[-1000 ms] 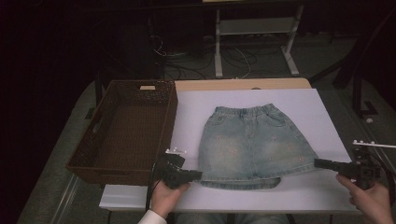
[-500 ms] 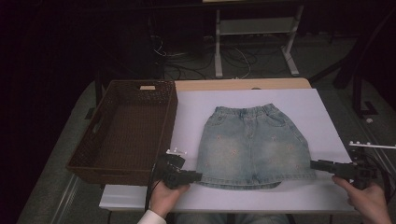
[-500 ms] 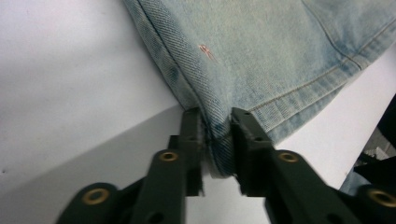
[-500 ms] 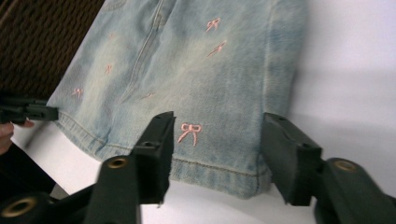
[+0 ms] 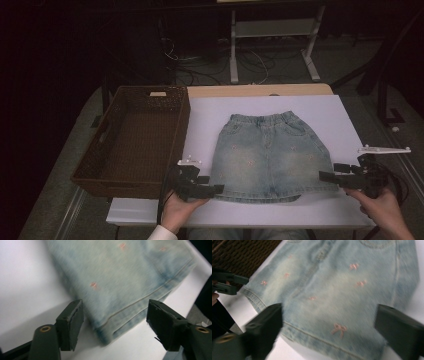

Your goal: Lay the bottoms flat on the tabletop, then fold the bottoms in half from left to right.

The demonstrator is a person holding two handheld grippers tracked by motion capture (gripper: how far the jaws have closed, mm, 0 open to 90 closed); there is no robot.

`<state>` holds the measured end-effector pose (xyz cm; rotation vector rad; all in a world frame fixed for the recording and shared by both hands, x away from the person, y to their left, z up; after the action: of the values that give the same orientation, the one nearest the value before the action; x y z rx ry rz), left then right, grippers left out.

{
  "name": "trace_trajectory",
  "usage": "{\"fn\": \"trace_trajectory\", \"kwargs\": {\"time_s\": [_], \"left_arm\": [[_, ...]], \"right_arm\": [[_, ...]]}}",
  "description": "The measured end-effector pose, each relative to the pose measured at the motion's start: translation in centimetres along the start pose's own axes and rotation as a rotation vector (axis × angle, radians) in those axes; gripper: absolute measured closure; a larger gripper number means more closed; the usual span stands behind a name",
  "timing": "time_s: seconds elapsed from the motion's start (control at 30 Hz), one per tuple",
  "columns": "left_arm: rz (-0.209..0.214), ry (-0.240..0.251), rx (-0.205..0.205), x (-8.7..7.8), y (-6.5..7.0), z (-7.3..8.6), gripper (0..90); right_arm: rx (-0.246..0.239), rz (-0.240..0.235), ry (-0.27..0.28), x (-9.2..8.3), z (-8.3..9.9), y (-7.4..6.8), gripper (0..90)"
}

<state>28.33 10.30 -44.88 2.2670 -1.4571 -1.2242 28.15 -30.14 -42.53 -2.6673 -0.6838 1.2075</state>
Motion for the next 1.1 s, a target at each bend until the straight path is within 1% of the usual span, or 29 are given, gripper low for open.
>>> {"fn": "trace_trajectory", "kwargs": {"time_s": [0.03,0.1,0.17,0.27,0.33,0.37,0.4,0.6,0.7,0.87,0.97,1.1], "left_arm": [[0.008,0.01,0.007,0.0,0.2,-0.2,24.1],[0.025,0.023,0.017,-0.1,0.4,-0.6,19.6],[0.038,0.032,0.025,-0.3,0.6,-1.0,14.3],[0.055,0.061,0.037,-0.8,1.1,-1.7,10.6],[0.04,0.077,0.041,-0.9,1.2,-2.0,5.0],[0.029,0.08,0.044,-1.0,1.3,-2.2,1.8],[0.022,0.084,0.044,-1.1,1.3,-2.3,1.0],[0.018,0.101,0.017,-1.0,1.1,-2.6,0.0],[0.001,0.109,0.012,-1.0,0.9,-2.5,0.0],[-0.007,0.128,-0.015,-0.7,0.5,-1.9,0.0],[-0.023,0.123,-0.017,-0.4,0.2,-1.4,0.0],[-0.028,0.139,-0.031,-0.4,-0.1,-0.9,0.0]], "right_arm": [[-0.015,0.002,0.007,0.1,-0.2,-0.3,0.8],[-0.043,-0.002,0.022,0.2,-0.7,-0.9,0.0],[-0.07,-0.02,0.026,0.4,-1.3,-1.5,0.0],[-0.087,-0.036,0.037,0.7,-2.1,-2.0,0.0],[-0.094,-0.045,0.048,1.0,-2.8,-2.2,0.0],[-0.107,-0.05,0.05,1.2,-3.1,-2.3,0.0],[-0.117,-0.053,0.052,1.4,-3.5,-2.5,0.0],[-0.15,-0.067,0.068,2.4,-5.4,-3.1,0.0],[-0.161,-0.073,0.076,2.8,-6.4,-3.4,0.0],[-0.19,-0.074,0.086,3.7,-7.9,-3.9,0.0],[-0.195,-0.08,0.092,4.4,-8.7,-4.2,0.0],[-0.211,-0.085,0.085,5.3,-9.5,-4.6,0.0]]}}
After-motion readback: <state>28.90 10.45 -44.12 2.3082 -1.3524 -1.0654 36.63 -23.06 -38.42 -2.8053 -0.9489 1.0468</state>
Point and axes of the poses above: each handheld gripper's, and its own axes: x roughly forward along the jaws, z roughly out of its underside, y roughly to its right, the point moved 5 cm from there along x, roughly forward along the jaws, and after that the axes turned 12 degrees about z, right-handed, at the moved point
